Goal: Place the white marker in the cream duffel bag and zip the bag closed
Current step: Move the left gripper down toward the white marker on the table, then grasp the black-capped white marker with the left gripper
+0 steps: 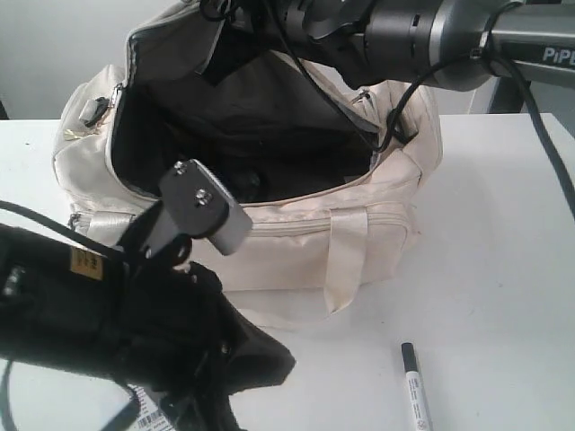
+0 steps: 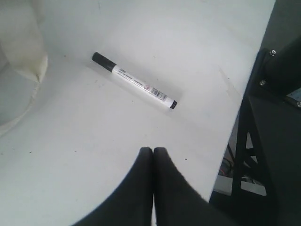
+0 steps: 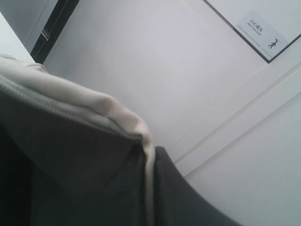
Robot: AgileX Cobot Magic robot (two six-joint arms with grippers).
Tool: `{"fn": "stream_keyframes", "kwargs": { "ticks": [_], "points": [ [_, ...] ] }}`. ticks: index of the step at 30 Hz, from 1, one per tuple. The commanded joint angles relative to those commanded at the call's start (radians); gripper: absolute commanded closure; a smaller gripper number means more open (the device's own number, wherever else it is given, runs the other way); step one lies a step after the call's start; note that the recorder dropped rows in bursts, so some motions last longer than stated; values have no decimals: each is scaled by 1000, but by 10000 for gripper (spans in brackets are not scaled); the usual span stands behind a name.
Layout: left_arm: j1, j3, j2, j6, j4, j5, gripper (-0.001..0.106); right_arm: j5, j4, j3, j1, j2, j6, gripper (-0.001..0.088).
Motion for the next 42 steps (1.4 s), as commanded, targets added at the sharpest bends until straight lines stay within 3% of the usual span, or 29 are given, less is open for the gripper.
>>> {"fn": "stream_keyframes", "kwargs": {
  "ticks": [4, 9, 19, 23, 31, 38, 42],
  "points": [
    [-65, -45, 80, -2, 0, 1, 1053, 0, 0, 0, 0, 0, 0, 868],
    [-107, -113, 159, -2, 5, -13, 1053, 0, 0, 0, 0, 0, 0, 868],
    [-107, -214, 328, -60, 5, -10, 1053, 0, 0, 0, 0, 0, 0, 868],
    [-107, -270, 390, -77, 46, 64, 1053, 0, 0, 0, 0, 0, 0, 868],
    [-107, -371, 459, -333, 331, 172, 1053, 0, 0, 0, 0, 0, 0, 868],
    [-171, -469, 513, -632, 647, 234, 1053, 0, 0, 0, 0, 0, 0, 868],
    [-186, -550, 557, -725, 715, 333, 1053, 0, 0, 0, 0, 0, 0, 868]
  ]
}}
